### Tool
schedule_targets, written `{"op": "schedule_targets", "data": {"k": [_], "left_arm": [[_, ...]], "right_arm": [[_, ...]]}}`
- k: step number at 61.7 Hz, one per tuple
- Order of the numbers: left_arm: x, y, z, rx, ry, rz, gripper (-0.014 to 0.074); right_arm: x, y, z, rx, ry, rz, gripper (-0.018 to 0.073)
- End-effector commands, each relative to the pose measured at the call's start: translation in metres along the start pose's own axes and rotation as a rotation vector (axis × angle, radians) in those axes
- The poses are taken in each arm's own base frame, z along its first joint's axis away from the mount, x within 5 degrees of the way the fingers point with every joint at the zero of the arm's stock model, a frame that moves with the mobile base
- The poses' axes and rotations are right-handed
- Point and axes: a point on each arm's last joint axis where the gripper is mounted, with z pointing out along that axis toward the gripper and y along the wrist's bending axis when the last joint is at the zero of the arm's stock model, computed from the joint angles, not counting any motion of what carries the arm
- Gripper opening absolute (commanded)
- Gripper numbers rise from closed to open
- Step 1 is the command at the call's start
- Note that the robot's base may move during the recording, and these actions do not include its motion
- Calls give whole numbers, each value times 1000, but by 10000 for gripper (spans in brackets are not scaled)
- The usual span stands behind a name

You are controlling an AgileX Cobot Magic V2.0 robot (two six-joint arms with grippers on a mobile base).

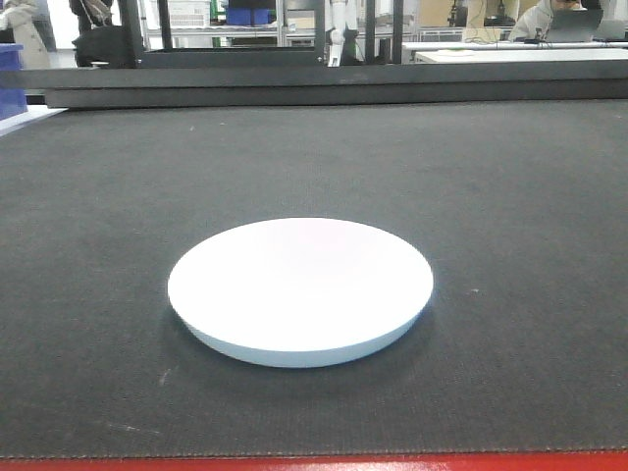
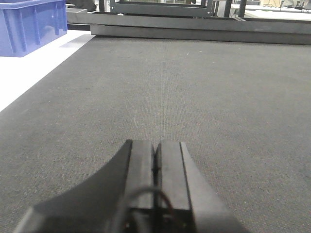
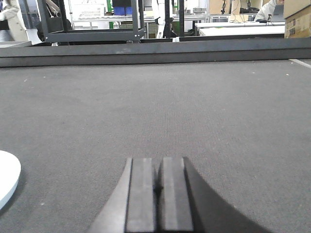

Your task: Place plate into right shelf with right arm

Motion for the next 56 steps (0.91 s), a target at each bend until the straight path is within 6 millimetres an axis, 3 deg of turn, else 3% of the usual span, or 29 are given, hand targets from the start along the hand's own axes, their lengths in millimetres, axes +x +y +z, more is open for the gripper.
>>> {"op": "schedule_targets", "data": {"k": [1,21,30,44,56], "left_arm": [[-5,1,-1,-12,-89,-15,-128],[-5,1,-1,-12,-89,-15,-128],[-5,1,-1,-12,-89,-15,-128],[-5,1,-1,-12,-89,-15,-128],[-5,1,-1,-12,-89,-15,-128]], "right_arm": [[-14,1,-3,-9,-121,-15,55],[-16,1,-3,-10,-136,-15,55],[-26,2,-5,-17,-248,-15,55],[-58,4,-18,-39,-602,-15,55],[-99,12,-29,-52,-630,-104,55]]}}
